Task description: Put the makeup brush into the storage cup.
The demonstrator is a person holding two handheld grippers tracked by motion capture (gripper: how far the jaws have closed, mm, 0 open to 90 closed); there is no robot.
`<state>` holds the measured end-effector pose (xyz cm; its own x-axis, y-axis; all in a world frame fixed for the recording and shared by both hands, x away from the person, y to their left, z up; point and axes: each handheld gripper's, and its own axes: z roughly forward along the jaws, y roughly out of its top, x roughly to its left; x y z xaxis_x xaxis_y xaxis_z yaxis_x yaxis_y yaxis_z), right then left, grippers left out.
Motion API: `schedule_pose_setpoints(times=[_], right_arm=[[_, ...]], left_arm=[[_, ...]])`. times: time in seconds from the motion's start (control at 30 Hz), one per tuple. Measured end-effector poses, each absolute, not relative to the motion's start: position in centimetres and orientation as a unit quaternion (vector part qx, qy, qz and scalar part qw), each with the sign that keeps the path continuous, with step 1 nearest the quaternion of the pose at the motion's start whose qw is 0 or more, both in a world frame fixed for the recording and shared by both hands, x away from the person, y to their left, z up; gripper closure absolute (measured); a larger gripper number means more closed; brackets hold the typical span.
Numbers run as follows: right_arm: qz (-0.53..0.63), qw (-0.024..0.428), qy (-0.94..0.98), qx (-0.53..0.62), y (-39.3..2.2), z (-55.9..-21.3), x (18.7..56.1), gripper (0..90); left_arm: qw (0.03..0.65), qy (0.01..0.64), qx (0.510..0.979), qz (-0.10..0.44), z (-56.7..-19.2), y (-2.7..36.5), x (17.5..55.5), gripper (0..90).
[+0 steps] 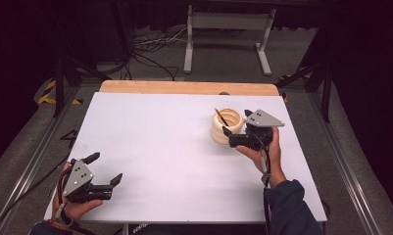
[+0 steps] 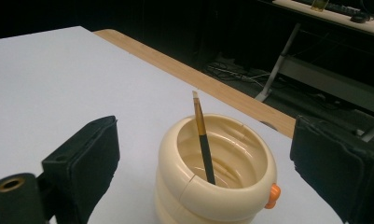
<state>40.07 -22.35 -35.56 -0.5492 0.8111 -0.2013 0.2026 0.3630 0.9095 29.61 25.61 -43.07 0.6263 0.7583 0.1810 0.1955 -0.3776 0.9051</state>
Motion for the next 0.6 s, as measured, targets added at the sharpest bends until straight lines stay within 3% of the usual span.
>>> schedule_pose_setpoints(times=[0.6], right_arm=[[0.461, 0.341, 0.754, 0.322, -23.2, -35.8, 38.2, 9.3]], left_arm=[[0.461, 0.306, 0.775, 0.305, -43.1, 25.4, 29.6, 5.2]])
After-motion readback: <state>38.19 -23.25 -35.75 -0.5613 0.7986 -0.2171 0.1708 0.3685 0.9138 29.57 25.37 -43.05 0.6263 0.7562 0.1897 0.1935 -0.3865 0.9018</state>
